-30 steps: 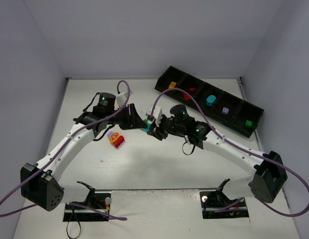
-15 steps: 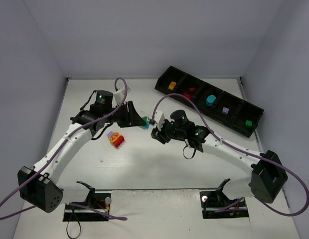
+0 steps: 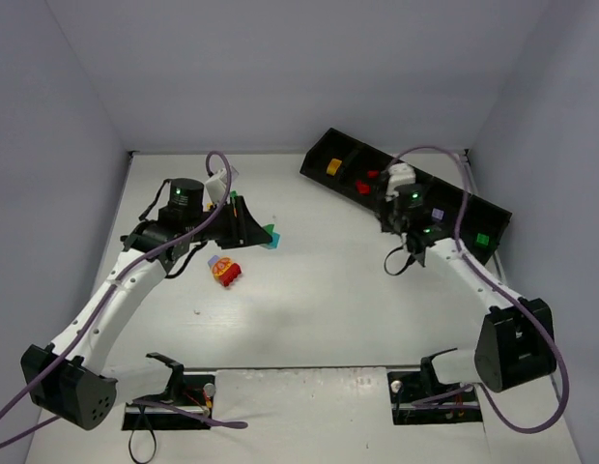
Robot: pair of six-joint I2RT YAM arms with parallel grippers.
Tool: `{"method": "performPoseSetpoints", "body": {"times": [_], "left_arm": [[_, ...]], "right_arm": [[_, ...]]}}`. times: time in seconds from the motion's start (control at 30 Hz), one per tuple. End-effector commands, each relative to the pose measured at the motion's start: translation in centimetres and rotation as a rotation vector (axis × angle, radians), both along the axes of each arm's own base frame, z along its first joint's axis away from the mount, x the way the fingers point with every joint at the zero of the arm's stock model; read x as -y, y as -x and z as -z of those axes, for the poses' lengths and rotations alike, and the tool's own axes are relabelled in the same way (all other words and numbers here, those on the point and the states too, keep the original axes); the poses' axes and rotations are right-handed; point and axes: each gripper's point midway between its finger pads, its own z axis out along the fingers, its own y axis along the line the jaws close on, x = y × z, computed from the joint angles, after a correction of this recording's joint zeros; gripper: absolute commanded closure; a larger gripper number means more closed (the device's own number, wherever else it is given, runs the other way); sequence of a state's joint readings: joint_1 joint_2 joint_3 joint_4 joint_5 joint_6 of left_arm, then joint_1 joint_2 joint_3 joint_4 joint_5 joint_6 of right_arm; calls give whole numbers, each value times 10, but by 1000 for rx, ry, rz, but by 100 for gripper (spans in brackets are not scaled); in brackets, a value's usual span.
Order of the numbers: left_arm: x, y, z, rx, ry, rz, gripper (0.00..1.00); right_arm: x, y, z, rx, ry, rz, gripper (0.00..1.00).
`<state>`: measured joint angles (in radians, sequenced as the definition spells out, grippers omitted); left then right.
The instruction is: Sort the legos into containers by color
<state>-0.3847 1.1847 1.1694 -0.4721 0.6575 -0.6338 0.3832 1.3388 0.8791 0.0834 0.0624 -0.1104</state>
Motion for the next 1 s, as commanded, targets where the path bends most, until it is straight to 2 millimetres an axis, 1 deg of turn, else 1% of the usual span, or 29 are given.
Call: {"method": "performPoseSetpoints", "body": {"times": [0.0,0.03,0.07,0.1,0.13,0.17,0.2,0.27,0.3,0.33,0.37,0.4,0.43,0.5,0.53,0.57,0.63,0.67,0.73,0.77,0.8,0.83,0.87,0.9,0.93,0.97], "left_arm": [[-7,2,-4,51,-23,-13,100],[-9,4,-1,42,-33,-14,100],[-11,4,1,44,-41,-16,100],[-11,6,3,37,-48,-15,100],[-12,6,3,41,-53,-15,100],[-12,6,3,41,-53,-15,100],[-12,6,4,38,-56,-14,100],[-11,6,4,35,-56,-8,100],[-11,6,6,25,-57,-6,100],[-11,6,6,25,-57,-4,100],[-10,6,9,16,-57,-1,100],[-10,6,10,14,-58,0,100],[-10,6,11,12,-58,3,100],[-9,6,12,6,-59,6,100],[-9,5,14,0,-60,5,100],[-8,5,15,-4,-61,8,100],[-7,4,14,-4,-60,11,100],[-7,3,14,-8,-58,13,100],[-5,2,13,-7,-56,17,100],[-5,1,13,-8,-57,17,100],[-4,0,12,-7,-56,19,100],[-5,-1,12,-7,-55,17,100],[-5,-1,11,-6,-56,18,100],[-4,-1,12,-6,-58,19,100],[-4,-2,11,-4,-58,18,100],[-4,-2,11,-5,-57,17,100]], "right_arm": [[110,-30,-53,151,-91,524,100],[127,-33,-55,158,-140,605,100],[156,-31,-54,153,-152,693,100],[167,-32,-51,149,-170,734,100],[172,-32,-51,148,-193,763,100],[185,-33,-52,149,-198,803,100],[199,-33,-45,134,-192,844,100],[214,-34,-44,126,-196,895,100],[227,-34,-37,111,-194,928,100],[233,-35,-35,106,-201,942,100],[252,-36,-26,90,-204,989,100],[252,-36,-26,90,-204,990,100],[258,-39,-19,74,-204,1007,100],[270,-40,-14,60,-213,1027,98],[274,-42,-7,42,-212,1033,97],[277,-45,-8,46,-214,1038,95],[286,-46,1,28,-207,1063,94],[290,-49,-1,35,-210,1070,93],[299,-49,6,21,-202,1089,92],[303,-52,4,27,-205,1092,92],[306,-54,11,8,-207,1091,90],[309,-56,13,3,-208,1091,89],[312,-60,10,8,-204,1085,87],[312,-63,12,2,-209,1074,85],[314,-64,18,-14,-209,1072,79],[314,-66,19,-16,-212,1066,73]]}}
